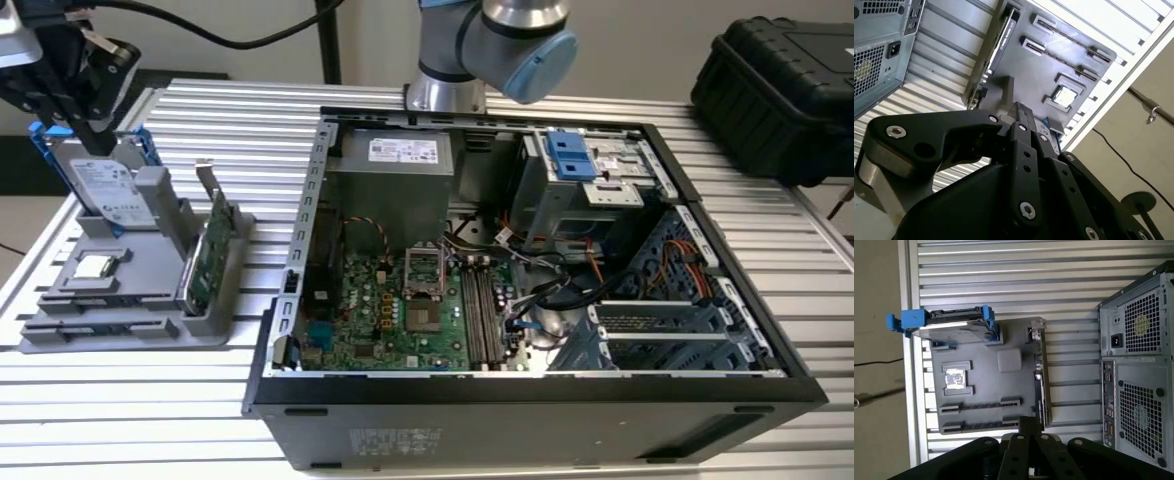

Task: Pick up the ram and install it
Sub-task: 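Reach for the ram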

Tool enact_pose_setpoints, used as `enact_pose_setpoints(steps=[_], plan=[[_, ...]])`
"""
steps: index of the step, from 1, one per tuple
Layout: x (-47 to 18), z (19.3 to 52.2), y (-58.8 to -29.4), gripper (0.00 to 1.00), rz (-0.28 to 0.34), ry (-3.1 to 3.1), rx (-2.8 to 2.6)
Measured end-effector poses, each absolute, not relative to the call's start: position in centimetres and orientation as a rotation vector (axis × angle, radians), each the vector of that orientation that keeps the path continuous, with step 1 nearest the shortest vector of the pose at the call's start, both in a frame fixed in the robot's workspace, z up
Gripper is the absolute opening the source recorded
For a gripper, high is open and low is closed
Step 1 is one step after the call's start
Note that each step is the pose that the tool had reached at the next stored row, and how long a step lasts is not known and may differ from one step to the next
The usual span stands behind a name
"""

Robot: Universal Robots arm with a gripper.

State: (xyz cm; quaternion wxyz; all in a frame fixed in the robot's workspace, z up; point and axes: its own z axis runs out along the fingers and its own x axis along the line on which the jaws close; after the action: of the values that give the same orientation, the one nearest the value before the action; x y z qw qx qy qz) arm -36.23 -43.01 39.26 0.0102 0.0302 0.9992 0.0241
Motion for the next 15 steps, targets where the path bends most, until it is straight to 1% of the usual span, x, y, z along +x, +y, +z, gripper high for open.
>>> enact_pose_setpoints(steps=[15], plan=[[-38.8,39.3,-43.3,0.00,0.075,3.119,0.088]])
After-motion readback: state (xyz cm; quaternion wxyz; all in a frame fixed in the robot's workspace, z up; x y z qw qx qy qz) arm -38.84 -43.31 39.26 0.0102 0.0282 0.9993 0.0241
